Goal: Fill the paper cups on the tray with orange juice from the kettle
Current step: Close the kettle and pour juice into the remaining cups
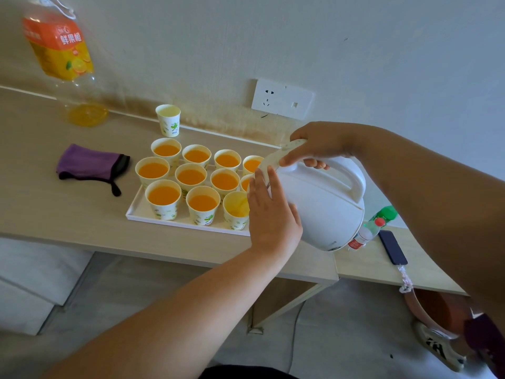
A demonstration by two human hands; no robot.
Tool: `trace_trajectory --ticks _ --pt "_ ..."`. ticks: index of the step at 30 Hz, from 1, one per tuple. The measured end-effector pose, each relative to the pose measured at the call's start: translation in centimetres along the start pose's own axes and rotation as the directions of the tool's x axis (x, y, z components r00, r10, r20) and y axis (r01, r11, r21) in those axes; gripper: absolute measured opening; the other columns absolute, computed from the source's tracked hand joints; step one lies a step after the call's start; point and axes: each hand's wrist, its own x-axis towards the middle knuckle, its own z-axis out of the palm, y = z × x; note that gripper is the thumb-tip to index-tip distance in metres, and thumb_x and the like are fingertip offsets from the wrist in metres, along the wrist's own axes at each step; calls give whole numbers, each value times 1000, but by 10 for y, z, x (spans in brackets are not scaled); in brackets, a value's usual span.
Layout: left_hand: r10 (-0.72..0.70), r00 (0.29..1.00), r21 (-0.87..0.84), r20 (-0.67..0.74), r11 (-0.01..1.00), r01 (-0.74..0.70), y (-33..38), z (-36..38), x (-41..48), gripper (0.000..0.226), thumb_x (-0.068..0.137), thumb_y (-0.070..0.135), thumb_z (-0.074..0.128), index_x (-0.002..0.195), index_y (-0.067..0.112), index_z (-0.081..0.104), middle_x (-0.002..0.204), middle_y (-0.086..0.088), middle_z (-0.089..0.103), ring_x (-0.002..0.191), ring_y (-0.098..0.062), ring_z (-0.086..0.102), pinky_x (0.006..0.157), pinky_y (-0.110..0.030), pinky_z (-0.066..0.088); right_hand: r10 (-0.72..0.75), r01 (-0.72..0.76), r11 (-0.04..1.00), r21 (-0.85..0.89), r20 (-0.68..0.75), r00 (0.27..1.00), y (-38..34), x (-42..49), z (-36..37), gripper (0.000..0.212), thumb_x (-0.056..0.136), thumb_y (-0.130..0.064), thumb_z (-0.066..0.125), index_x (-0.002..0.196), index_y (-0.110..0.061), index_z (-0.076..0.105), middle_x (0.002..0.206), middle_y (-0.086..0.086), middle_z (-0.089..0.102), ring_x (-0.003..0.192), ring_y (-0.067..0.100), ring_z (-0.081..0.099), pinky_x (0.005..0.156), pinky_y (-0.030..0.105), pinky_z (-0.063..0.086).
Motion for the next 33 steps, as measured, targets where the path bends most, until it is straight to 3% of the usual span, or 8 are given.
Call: trace_trajectory --ticks 11,26,33 --pt "26 999 -59 -40 998 -28 -2 -1 1 75 97 30 49 152 15 0 160 -9 0 147 -26 4 118 -36 21 12 -12 1000 -4 29 1000 -7 -1 -4 34 80 -46 68 78 -15 55 66 5 59 57 17 53 58 27 47" --pt "54 994 -62 -91 996 -60 -1 4 1 78 94 31 55 152 13 7 159 -12 8 146 -29 11 114 -39 30 -8 9 997 -79 22 1000 -7 -2 -10 35 79 -49 68 77 -15 57 64 3 61 55 17 55 58 24 45" --pt "26 998 -49 -64 998 -29 1 4 1 77 97 33 48 151 13 -4 160 -11 -3 147 -26 1 118 -37 21 -16 20 990 -143 27 1000 -14 0 -13 38 77 -52 68 75 -15 56 62 1 61 54 16 57 60 26 48"
